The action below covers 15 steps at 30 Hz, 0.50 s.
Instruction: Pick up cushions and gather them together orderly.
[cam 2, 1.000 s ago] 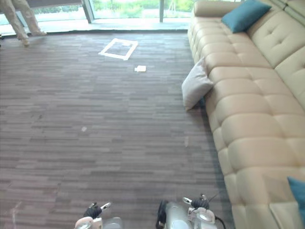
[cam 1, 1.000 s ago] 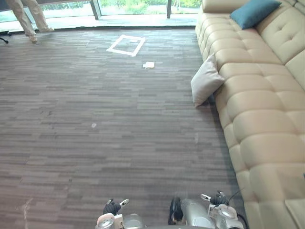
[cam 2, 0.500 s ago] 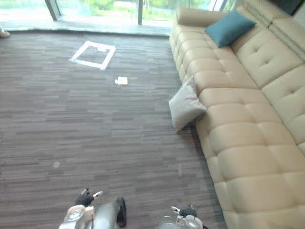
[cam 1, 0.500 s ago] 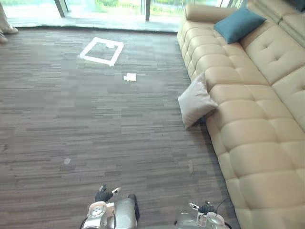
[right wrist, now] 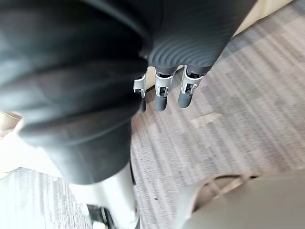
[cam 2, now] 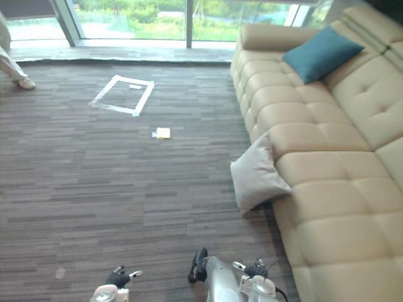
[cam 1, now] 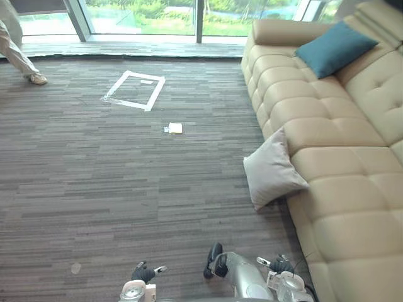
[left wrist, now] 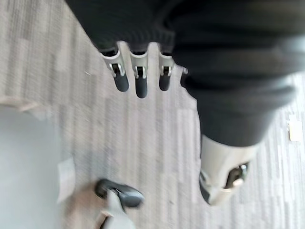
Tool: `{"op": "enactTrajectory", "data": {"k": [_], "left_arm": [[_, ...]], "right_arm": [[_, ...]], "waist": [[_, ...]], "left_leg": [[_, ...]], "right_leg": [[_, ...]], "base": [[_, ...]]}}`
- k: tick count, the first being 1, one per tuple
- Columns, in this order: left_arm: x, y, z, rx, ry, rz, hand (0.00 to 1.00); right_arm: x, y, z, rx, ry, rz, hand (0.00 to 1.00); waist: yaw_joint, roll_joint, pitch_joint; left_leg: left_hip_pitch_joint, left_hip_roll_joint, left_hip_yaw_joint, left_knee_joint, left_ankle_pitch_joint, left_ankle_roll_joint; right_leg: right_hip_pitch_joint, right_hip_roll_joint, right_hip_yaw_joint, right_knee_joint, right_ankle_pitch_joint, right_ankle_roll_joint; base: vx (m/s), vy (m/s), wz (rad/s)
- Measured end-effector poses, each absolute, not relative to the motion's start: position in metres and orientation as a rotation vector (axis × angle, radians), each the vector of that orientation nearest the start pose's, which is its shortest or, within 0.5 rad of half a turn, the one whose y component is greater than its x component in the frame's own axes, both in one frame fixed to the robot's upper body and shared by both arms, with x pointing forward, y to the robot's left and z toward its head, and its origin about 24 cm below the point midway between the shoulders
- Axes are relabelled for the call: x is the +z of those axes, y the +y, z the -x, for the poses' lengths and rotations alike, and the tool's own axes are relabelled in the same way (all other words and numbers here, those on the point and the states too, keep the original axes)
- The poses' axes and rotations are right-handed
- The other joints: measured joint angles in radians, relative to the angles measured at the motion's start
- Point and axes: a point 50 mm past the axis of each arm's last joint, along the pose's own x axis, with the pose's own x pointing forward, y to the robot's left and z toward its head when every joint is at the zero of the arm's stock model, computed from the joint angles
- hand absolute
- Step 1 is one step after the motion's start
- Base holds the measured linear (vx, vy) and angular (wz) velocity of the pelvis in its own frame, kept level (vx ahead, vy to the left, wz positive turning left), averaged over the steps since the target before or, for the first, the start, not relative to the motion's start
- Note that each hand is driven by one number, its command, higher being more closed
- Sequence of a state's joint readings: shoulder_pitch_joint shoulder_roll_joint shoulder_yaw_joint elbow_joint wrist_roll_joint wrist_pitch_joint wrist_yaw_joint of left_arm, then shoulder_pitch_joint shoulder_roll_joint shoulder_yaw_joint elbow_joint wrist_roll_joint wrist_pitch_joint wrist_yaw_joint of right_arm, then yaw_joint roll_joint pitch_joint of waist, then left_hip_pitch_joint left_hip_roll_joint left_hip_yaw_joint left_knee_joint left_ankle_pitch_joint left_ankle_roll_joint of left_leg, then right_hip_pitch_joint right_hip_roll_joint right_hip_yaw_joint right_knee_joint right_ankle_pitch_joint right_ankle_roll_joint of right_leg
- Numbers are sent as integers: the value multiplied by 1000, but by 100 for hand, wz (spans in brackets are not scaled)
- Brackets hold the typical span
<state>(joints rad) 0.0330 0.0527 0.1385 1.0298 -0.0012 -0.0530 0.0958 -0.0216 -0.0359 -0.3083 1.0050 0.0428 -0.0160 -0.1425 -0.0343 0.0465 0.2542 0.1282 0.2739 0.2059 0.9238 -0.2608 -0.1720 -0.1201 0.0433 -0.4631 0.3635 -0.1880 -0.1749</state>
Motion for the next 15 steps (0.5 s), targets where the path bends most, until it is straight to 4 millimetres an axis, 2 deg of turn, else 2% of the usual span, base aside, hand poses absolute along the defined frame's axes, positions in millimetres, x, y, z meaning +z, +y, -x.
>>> {"op": "enactTrajectory", "data": {"k": [1,2,3,4,7,8,9,10,11,12,13,14,15], "left_arm": [[-153,194,-121,251,1003,-28,0],[-151,195,-125,249,984,-30,0],[-148,200,-129,247,964,-48,0],[-147,201,-131,248,953,-51,0],[-142,202,-141,252,909,-45,0],[-141,200,-143,256,897,-29,0],[-141,198,-144,257,889,-20,0],[-141,196,-144,258,889,-18,0],[-142,195,-143,266,894,-12,0],[-142,197,-142,280,897,-2,0],[-142,199,-141,292,895,3,0],[-142,200,-141,301,900,6,0],[-142,204,-140,310,902,0,0]], "right_arm": [[-147,-205,-136,-440,969,-101,0],[-149,-201,-134,-436,987,-111,0],[-152,-197,-130,-422,1010,-110,0],[-153,-196,-129,-423,1018,-116,0],[-153,-194,-128,-415,1030,-105,0],[-153,-195,-128,-419,1030,-99,0],[-153,-196,-127,-421,1031,-93,0],[-153,-197,-126,-422,1033,-88,0],[-154,-199,-124,-426,1036,-81,0],[-155,-197,-120,-422,1043,-77,0],[-156,-193,-117,-425,1048,-92,0],[-157,-190,-115,-426,1051,-102,0],[-156,-189,-116,-426,1044,-106,0]], "waist": [[2,-7,4],[4,-26,13],[16,-47,12],[21,-55,14],[40,-61,21],[43,-55,24],[45,-51,28],[45,-46,27],[52,-39,23],[69,-41,19],[72,-51,10],[71,-72,3],[75,-90,-5]], "left_leg": [[-28,14,7,55,-15,5],[-64,14,33,75,-34,19],[-126,8,71,46,-59,52],[-157,3,84,17,-69,68],[-308,-63,30,-239,-82,76],[-345,-102,-33,-352,-68,73],[-360,-135,-87,-454,-27,64],[-358,-148,-116,-520,10,62],[-355,-149,-132,-566,69,70],[-339,-147,-124,-517,139,99],[-335,-148,-105,-486,136,106],[-333,-149,-74,-467,101,115],[-308,-153,-34,-466,80,120]], "right_leg": [[54,13,13,-28,-10,-1],[127,23,40,-77,-12,1],[202,26,77,-139,-11,8],[229,26,93,-161,-11,17],[298,18,175,-213,-26,51],[318,10,213,-214,-39,71],[344,2,258,-215,-55,95],[355,0,286,-214,-69,114],[371,-6,324,-209,-99,133],[380,-19,385,-174,-141,154],[379,-38,410,-142,-165,173],[358,-60,421,-82,-177,193],[285,-89,415,60,-178,202]], "base": [[687,-185,-38],[618,-189,-47],[588,-182,-52],[444,-119,-65],[404,5,-79],[397,154,-99],[397,185,-110],[360,234,-123],[473,387,-154],[496,407,-154],[482,354,-133],[397,246,-99],[465,311,-102]]}}
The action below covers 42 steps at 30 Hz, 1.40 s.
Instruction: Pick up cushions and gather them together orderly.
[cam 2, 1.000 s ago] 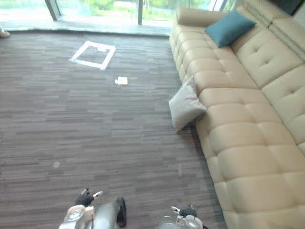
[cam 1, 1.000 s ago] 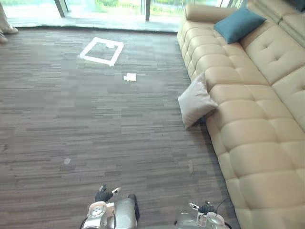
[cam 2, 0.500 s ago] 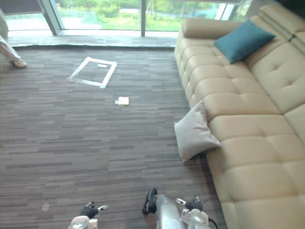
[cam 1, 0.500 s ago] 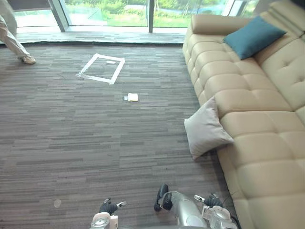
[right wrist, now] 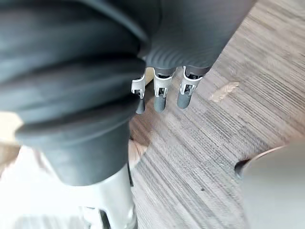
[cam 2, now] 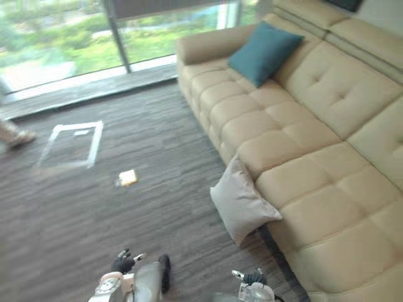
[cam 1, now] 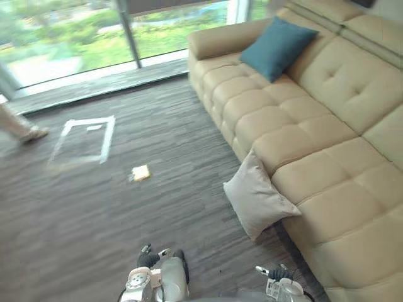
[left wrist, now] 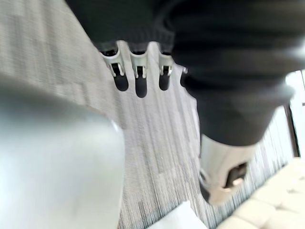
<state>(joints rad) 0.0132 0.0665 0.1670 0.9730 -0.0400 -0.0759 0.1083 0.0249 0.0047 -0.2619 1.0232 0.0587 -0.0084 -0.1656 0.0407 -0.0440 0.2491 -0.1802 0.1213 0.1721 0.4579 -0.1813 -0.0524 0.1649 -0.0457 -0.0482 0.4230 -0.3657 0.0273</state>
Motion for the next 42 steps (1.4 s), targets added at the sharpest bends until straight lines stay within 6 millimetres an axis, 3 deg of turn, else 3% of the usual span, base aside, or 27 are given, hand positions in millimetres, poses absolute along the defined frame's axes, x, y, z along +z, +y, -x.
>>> {"op": "enactTrajectory", "data": {"k": [2,5,10,11,13,14,15,17,20,21,24,26,29,30,31,36,42], "left_arm": [[-143,210,-137,310,923,-25,0],[-148,211,-127,318,973,-30,0],[-152,211,-119,298,1010,-54,0],[-152,211,-118,290,1018,-63,0],[-153,211,-118,285,1030,-68,0],[-154,211,-117,279,1035,-72,0],[-156,201,-117,252,1048,-62,0],[-157,187,-119,201,1046,-59,0],[-154,184,-124,197,1015,-48,0],[-153,184,-126,197,1001,-49,0],[-151,186,-129,204,978,-51,0],[-149,186,-133,212,956,-43,0],[-148,185,-134,266,943,8,0],[-148,185,-133,282,944,21,0],[-148,185,-132,290,949,28,0],[-150,202,-119,357,975,17,0],[-154,201,-112,357,1004,17,0]], "right_arm": [[-155,-185,-117,-431,1030,-128,0],[-154,-186,-118,-416,1020,-114,0],[-151,-194,-128,-386,997,-63,0],[-149,-195,-132,-378,988,-54,0],[-149,-194,-134,-372,984,-54,0],[-149,-194,-132,-375,986,-58,0],[-146,-203,-136,-392,970,-45,0],[-146,-207,-136,-410,966,-50,0],[-148,-206,-129,-414,992,-52,0],[-149,-206,-128,-414,1000,-51,0],[-150,-203,-126,-403,1009,-46,0],[-151,-202,-125,-400,1013,-37,0],[-150,-202,-125,-406,1010,-28,0],[-151,-202,-123,-410,1012,-25,0],[-151,-203,-123,-410,1014,-22,0],[-157,-184,-107,-397,1062,-65,0],[-159,-183,-99,-407,1081,-73,0]], "waist": [[-7,-23,-2],[-16,-21,-5],[-25,16,-13],[-33,19,-12],[-35,18,-12],[-38,8,-14],[-40,53,-10],[-58,80,-16],[-40,80,-12],[-28,71,-7],[-16,65,-8],[1,63,-9],[20,61,-10],[20,62,-12],[18,64,-18],[17,1,-76],[14,7,-92]], "left_leg": [[65,-27,51,-21,-42,30],[226,-37,86,-112,-67,47],[388,10,202,-288,-52,22],[408,13,232,-311,-48,15],[434,7,282,-319,-51,-8],[450,-11,297,-319,-62,-27],[485,12,305,-313,-83,-58],[475,30,308,-248,-68,-82],[360,140,266,133,-74,-103],[333,147,240,196,-92,-107],[226,112,146,166,-154,-64],[166,51,1,37,-157,-55],[114,-11,-194,-77,-124,-42],[114,-16,-225,-81,-77,-41],[123,-16,-229,-83,-28,-44],[199,-43,-77,-146,-38,-20],[298,-66,2,-216,-34,-15]], "right_leg": [[-136,-86,-61,303,49,57],[-177,-159,-201,438,30,22],[-287,-170,-517,214,36,-11],[-315,-165,-597,154,63,-42],[-333,-121,-665,-22,188,-101],[-328,-112,-663,-96,316,-154],[-313,-91,-668,-75,267,-201],[-290,-77,-665,-74,214,-179],[-189,-21,-639,-151,188,-174],[-162,-5,-620,-173,189,-173],[-102,26,-544,-228,192,-165],[-93,32,-466,-234,194,-154],[-93,28,-349,-193,178,-120],[-94,28,-313,-172,166,-101],[-94,31,-289,-157,156,-87],[-109,-15,-150,-157,158,-31],[-60,-31,-87,-202,174,-4]], "base": [[461,317,-63],[372,170,-13],[319,67,-47],[375,-27,-78],[387,-61,-80],[419,-100,-71],[472,-104,-50],[337,-94,-8],[243,-148,-9],[157,-101,-62],[150,-33,-83],[134,63,-117],[148,156,-127],[86,143,-89],[128,206,-96],[164,220,-75],[98,119,-31]]}}
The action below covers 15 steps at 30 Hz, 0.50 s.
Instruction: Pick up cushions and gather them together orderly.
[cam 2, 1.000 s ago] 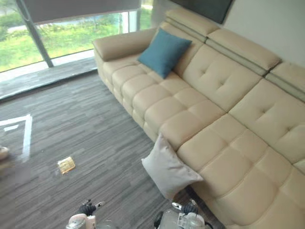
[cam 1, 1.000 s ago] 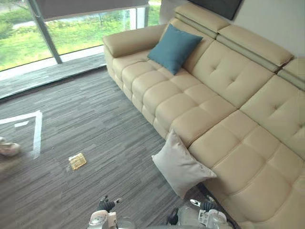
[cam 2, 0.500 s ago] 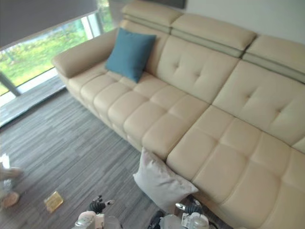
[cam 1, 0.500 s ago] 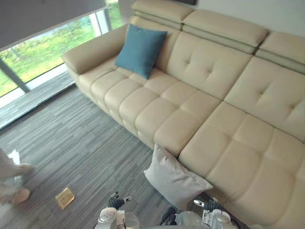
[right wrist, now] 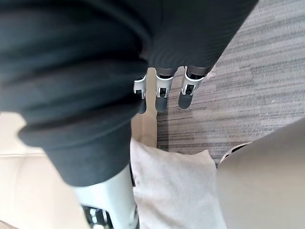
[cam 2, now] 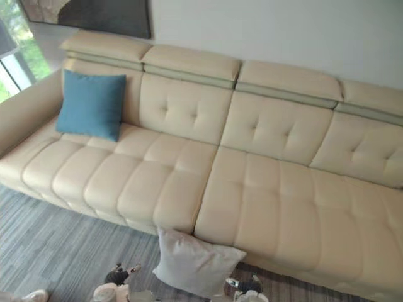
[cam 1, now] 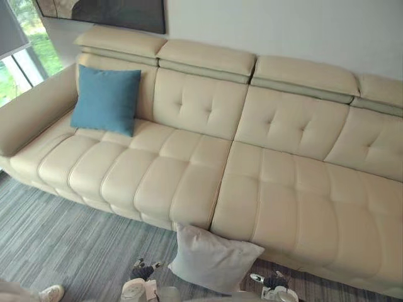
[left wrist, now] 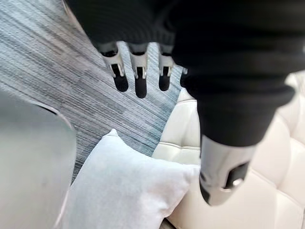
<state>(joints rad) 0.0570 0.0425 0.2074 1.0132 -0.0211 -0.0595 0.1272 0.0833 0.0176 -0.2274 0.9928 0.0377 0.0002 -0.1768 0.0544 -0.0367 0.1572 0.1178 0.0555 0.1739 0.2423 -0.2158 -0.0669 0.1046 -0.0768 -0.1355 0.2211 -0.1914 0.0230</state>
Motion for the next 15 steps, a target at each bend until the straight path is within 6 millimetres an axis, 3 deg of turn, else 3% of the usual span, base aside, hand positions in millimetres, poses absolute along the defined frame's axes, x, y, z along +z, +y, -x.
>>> {"op": "enactTrajectory", "data": {"k": [4,8,10,13,15], "left_arm": [[-155,198,-110,357,1012,23,0],[-153,195,-116,361,994,35,0],[-145,195,-139,380,928,54,0],[-130,193,-173,388,824,85,0],[-115,194,-200,406,739,103,0]], "right_arm": [[-159,-187,-99,-416,1079,-67,0],[-157,-194,-105,-438,1059,-45,0],[-150,-200,-122,-457,1006,-38,0],[-135,-208,-153,-488,893,-46,0],[-124,-207,-176,-503,825,-76,0]], "waist": [[0,15,-1],[0,29,20],[2,30,80],[0,44,177],[0,31,234]], "left_leg": [[43,18,53,-32,0,0],[1,35,69,-6,-4,1],[-121,60,59,142,-57,7],[-318,94,29,363,-126,13],[-456,116,14,479,-151,11]], "right_leg": [[-3,21,43,8,0,-1],[-81,27,39,88,-2,2],[-179,21,21,184,-47,12],[-347,10,-20,352,-119,-10],[-477,8,-23,460,-143,-21]], "base": [[10,-21,-41],[-69,-55,-17],[-201,-61,2],[-257,-76,9],[-246,-82,0]]}}
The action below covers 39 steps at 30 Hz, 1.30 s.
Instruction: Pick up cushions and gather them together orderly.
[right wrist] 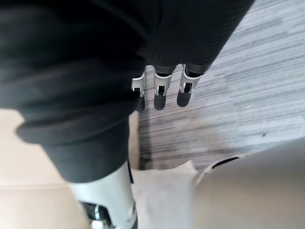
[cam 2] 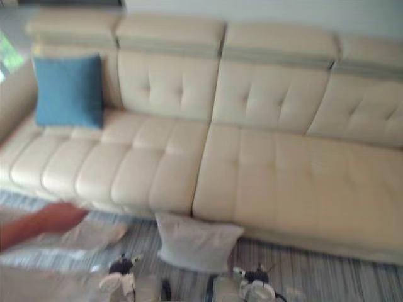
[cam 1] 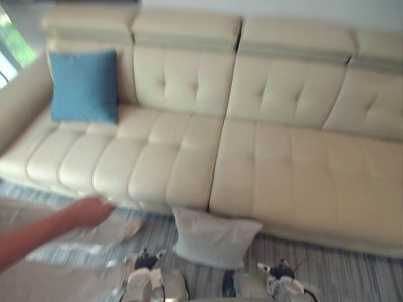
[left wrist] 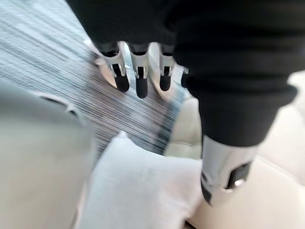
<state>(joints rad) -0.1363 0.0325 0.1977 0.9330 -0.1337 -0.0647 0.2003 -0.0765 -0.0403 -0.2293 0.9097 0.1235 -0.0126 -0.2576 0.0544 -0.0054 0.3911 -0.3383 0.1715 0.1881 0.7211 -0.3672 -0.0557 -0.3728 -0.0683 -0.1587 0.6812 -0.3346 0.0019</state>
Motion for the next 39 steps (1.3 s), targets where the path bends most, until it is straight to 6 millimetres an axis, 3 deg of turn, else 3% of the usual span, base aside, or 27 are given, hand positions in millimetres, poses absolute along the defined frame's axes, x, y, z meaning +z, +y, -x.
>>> {"op": "enactTrajectory", "data": {"k": [4,6,9,15,19,28,34,39], "left_arm": [[-76,199,-251,422,546,115,0],[-47,199,-282,433,432,136,0],[-14,200,-310,455,310,182,0],[19,196,-332,467,199,225,0],[27,196,-338,483,175,247,0],[25,171,-339,420,189,257,0],[11,169,-327,420,224,256,0],[-22,171,-299,408,322,215,0]], "right_arm": [[-93,-207,-224,-524,659,-121,0],[-69,-208,-253,-540,544,-157,0],[-33,-202,-291,-527,412,-203,0],[19,-190,-332,-505,239,-256,0],[34,-185,-342,-504,196,-271,0],[25,-173,-337,-488,226,-289,0],[-6,-182,-312,-520,301,-261,0],[-44,-188,-276,-529,423,-222,0]], "waist": [[-1,-19,82],[-7,-23,119],[-12,-27,150],[-17,-29,165],[-19,-32,171],[-23,-33,171],[-39,-35,170],[-47,-38,168]], "left_leg": [[-222,31,-26,165,-27,6],[-334,31,-36,229,-29,10],[-467,40,-42,296,-30,12],[-629,48,-55,367,-30,14],[-658,48,-56,375,-27,16],[-641,43,-55,360,-22,15],[-502,31,-50,259,12,10],[-290,29,-19,128,32,11]], "right_leg": [[-210,-3,-11,155,-18,-19],[-323,-16,-15,225,-22,-30],[-454,-20,-15,289,-20,-35],[-613,-22,-15,355,-10,-53],[-643,-23,-14,363,-4,-62],[-626,-28,-19,356,-2,-64],[-486,-28,-33,260,22,-59],[-280,-11,-32,117,54,-42]], "base": [[-135,-71,-3],[-99,-28,3],[-96,-13,-5],[-95,-5,-3],[-51,-1,-1],[-45,-2,2],[-29,-6,5],[8,37,-8]]}}
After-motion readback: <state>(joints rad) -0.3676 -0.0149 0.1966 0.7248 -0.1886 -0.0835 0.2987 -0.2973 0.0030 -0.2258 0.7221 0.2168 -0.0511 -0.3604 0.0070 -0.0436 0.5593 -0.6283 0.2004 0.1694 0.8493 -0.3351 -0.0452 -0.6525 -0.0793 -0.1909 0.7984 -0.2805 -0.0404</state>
